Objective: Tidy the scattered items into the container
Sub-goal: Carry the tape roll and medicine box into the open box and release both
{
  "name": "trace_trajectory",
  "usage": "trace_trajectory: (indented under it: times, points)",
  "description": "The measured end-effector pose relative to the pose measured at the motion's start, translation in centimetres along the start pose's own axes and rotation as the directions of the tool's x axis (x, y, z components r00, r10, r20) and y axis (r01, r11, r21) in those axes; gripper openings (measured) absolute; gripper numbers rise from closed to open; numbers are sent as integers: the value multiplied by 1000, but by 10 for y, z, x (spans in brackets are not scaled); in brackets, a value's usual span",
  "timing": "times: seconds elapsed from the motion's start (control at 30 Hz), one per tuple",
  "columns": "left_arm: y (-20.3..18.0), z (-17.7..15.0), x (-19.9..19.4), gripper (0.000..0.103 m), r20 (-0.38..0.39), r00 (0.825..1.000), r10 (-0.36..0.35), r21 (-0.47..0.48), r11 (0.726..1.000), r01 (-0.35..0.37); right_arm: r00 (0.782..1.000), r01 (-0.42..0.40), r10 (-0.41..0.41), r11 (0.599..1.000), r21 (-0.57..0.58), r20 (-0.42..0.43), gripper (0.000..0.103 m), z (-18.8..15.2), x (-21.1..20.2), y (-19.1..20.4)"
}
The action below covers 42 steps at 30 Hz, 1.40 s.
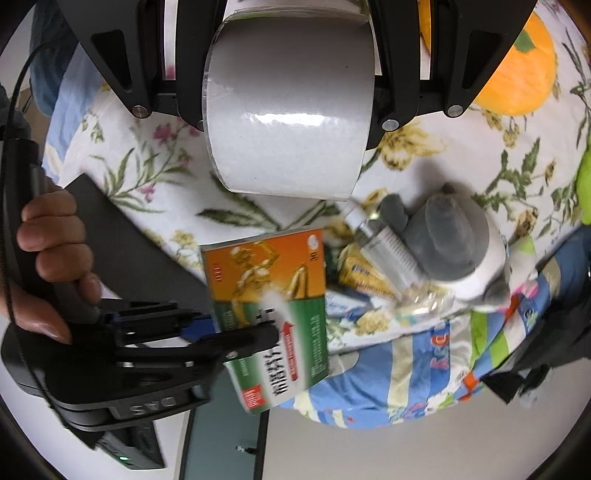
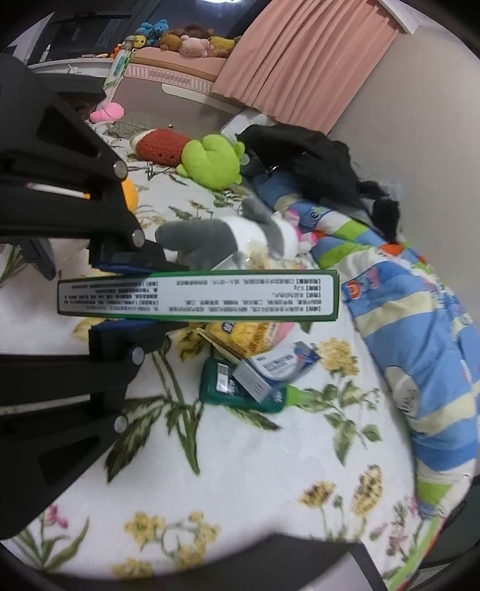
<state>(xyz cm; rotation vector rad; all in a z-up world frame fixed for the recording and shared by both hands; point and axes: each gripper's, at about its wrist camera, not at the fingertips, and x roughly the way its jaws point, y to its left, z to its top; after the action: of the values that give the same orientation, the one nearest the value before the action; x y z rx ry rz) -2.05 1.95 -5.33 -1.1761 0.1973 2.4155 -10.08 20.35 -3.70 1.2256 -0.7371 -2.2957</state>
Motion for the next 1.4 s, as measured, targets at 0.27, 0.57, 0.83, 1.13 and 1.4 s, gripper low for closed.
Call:
trace_trajectory:
  times: [0.27, 0.57, 0.83, 1.13, 1.4]
  points:
    - [-68, 53, -23, 46, 72, 996, -44, 75, 996, 38, 992, 60, -60, 998, 3, 108, 19, 4, -109, -22]
    - [-165, 118, -10, 46, 100, 987, -126, 152, 982, 111, 963, 213, -211, 977, 10, 168, 19, 6, -211, -72]
    - [-240, 161, 14, 46, 98, 973, -209, 194, 963, 187, 926, 336, -333, 942, 16, 179, 20, 5, -262, -113]
    - [-295, 170, 75, 47, 19, 986, -163, 244, 957, 154, 882, 462, -463, 886, 26, 89, 23, 4, -264, -168]
    - [-297, 170, 87, 76, 29, 994, -108, 221, 970, 99, 829, 554, -554, 832, 20, 75, 55, 0, -258, -189]
